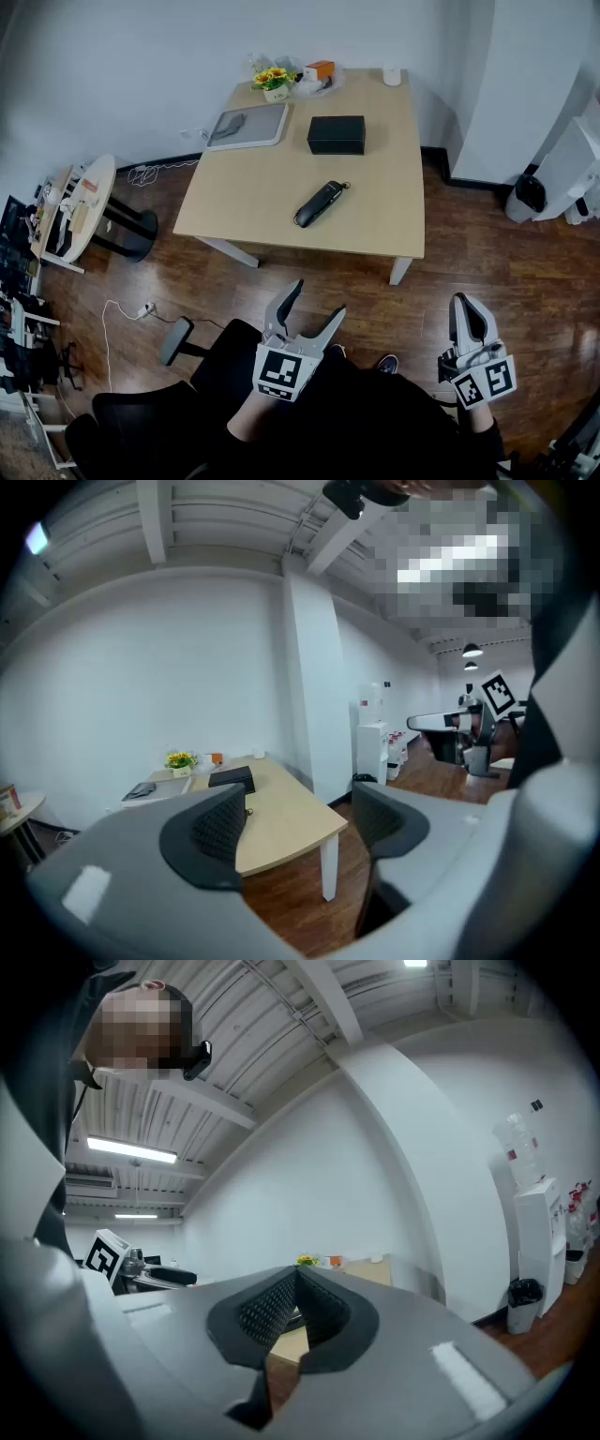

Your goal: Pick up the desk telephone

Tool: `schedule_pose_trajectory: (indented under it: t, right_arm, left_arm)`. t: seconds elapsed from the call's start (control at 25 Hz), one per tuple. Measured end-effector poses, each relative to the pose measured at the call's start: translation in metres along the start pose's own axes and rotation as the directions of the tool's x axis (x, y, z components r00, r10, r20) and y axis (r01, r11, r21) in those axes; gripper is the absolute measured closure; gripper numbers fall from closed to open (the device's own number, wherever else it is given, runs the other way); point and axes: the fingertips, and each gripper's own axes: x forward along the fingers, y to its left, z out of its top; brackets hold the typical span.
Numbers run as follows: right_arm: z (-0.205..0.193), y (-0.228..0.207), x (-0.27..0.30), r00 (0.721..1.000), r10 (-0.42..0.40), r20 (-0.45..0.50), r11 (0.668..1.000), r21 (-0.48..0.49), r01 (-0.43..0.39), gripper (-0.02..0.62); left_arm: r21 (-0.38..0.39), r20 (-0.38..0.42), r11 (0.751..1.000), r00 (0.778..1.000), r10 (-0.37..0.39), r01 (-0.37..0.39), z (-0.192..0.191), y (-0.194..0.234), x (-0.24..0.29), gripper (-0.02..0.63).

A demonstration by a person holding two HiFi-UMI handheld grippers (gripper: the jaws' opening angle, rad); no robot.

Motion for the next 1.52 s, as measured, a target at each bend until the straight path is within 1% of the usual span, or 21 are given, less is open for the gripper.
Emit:
schedule_pose_trajectory:
  t: [0.16,0.32,0.44,0.56,0.64,0.76,0.8,0.92,0.96,1.08,1.16,1.28,1.4,1.44,1.52]
  right_arm:
    - [-0.004,-0.020,0.006,1.000,-0.015,-0.008,1.000,-0.002,0.015,0.595]
    - [-0.004,-0.033,0.026,0.999,-0.051,-0.011,0.999,-0.007,0.051,0.595]
    - [-0.005,-0.047,0.054,0.995,-0.101,-0.020,0.994,-0.030,0.101,0.595]
    - [-0.004,-0.054,0.093,0.986,-0.160,-0.038,0.986,-0.058,0.158,0.595]
    - [0.003,-0.052,0.127,0.981,-0.185,-0.051,0.980,-0.086,0.180,0.595]
    - [0.022,-0.046,0.177,0.975,-0.213,-0.062,0.969,-0.137,0.203,0.595]
    - [0.026,-0.045,0.191,0.972,-0.225,-0.062,0.965,-0.148,0.214,0.595]
    - [0.030,-0.041,0.228,0.964,-0.257,-0.069,0.957,-0.158,0.244,0.595]
    - [0.030,-0.040,0.238,0.962,-0.260,-0.078,0.956,-0.161,0.246,0.595]
    - [0.027,-0.036,0.263,0.962,-0.252,-0.104,0.957,-0.173,0.232,0.595]
    - [0.027,-0.038,0.277,0.965,-0.238,-0.110,0.960,-0.175,0.217,0.595]
    - [0.030,-0.048,0.293,0.973,-0.209,-0.098,0.968,-0.166,0.191,0.595]
    - [0.038,-0.059,0.302,0.979,-0.193,-0.072,0.971,-0.154,0.180,0.595]
    - [0.039,-0.062,0.305,0.980,-0.190,-0.065,0.973,-0.148,0.178,0.595]
    - [0.040,-0.067,0.311,0.982,-0.179,-0.057,0.977,-0.132,0.170,0.595]
  left_arm:
    - [-0.003,-0.024,1.000,1.000,0.018,-0.018,-0.011,0.015,0.019,0.262]
    - [0.017,-0.077,0.999,0.997,0.028,-0.027,-0.029,0.054,0.050,0.262]
    - [0.054,-0.137,0.998,0.991,-0.005,0.013,-0.051,0.087,0.095,0.270]
    - [0.098,-0.226,0.993,0.973,-0.043,0.067,-0.089,0.128,0.154,0.270]
    - [0.102,-0.294,0.990,0.954,-0.060,0.093,-0.117,0.159,0.196,0.270]
    - [0.090,-0.377,0.990,0.924,-0.063,0.105,-0.155,0.195,0.250,0.267]
    - [0.087,-0.401,0.988,0.912,-0.081,0.126,-0.166,0.200,0.264,0.267]
    - [0.062,-0.457,0.972,0.872,-0.173,0.225,-0.191,0.202,0.298,0.267]
    - [0.050,-0.470,0.968,0.861,-0.196,0.247,-0.197,0.201,0.307,0.267]
    - [0.027,-0.506,0.958,0.831,-0.232,0.284,-0.212,0.200,0.324,0.267]
    - [0.017,-0.538,0.950,0.804,-0.253,0.311,-0.222,0.198,0.332,0.267]
    - [0.008,-0.585,0.938,0.763,-0.276,0.345,-0.234,0.194,0.340,0.270]
    - [-0.025,-0.614,0.927,0.725,-0.310,0.375,-0.240,0.184,0.338,0.286]
    - [-0.025,-0.624,0.923,0.715,-0.314,0.383,-0.242,0.182,0.337,0.293]
    - [0.003,-0.651,0.921,0.700,-0.294,0.390,-0.249,0.181,0.337,0.295]
